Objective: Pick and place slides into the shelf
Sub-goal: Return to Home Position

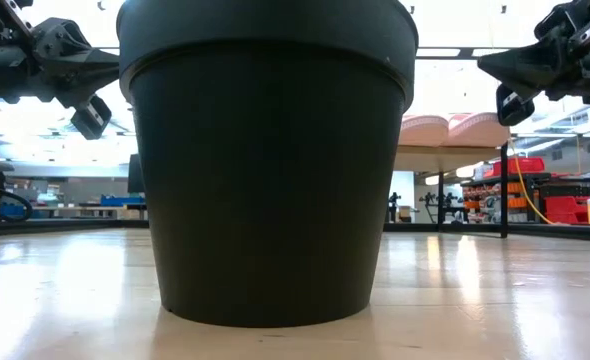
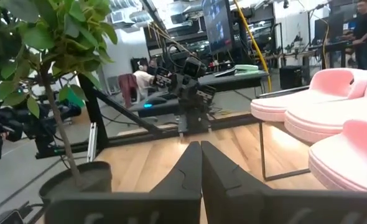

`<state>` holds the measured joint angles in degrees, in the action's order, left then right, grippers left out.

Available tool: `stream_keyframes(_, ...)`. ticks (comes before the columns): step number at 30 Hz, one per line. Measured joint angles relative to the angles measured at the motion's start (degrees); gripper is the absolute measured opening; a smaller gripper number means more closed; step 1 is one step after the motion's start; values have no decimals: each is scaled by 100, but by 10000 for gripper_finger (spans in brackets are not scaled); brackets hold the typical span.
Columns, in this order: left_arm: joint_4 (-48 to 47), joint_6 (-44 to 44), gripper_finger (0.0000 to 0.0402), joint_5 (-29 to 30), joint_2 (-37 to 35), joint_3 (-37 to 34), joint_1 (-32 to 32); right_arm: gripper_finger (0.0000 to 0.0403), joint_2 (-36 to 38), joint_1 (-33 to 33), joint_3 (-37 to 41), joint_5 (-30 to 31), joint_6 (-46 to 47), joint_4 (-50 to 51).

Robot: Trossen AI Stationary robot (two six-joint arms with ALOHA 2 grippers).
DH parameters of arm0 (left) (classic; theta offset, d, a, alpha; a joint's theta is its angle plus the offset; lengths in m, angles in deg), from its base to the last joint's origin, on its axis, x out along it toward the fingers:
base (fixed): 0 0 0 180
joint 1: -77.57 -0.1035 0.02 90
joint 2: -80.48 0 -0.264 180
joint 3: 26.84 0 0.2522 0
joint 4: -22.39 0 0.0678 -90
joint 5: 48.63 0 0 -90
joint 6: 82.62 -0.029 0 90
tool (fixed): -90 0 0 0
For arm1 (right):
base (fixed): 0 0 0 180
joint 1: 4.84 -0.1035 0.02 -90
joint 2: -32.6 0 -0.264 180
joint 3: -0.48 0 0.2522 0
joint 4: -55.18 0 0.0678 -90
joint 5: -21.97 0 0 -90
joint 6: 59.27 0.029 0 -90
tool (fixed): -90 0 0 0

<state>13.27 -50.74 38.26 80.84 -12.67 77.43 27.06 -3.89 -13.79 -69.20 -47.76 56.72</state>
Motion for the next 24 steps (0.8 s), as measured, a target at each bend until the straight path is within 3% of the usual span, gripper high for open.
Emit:
stream_keyframes(12,0,0,51,-2,0,0,0,6,0,0,0,-386,306,735)
stream_keyframes(19,0,2,46,-2,0,0,0,5,0,0,-105,-381,-635,819)
stream_keyframes(24,0,0,52,-2,0,0,0,9,-4,0,-105,-353,-716,908)
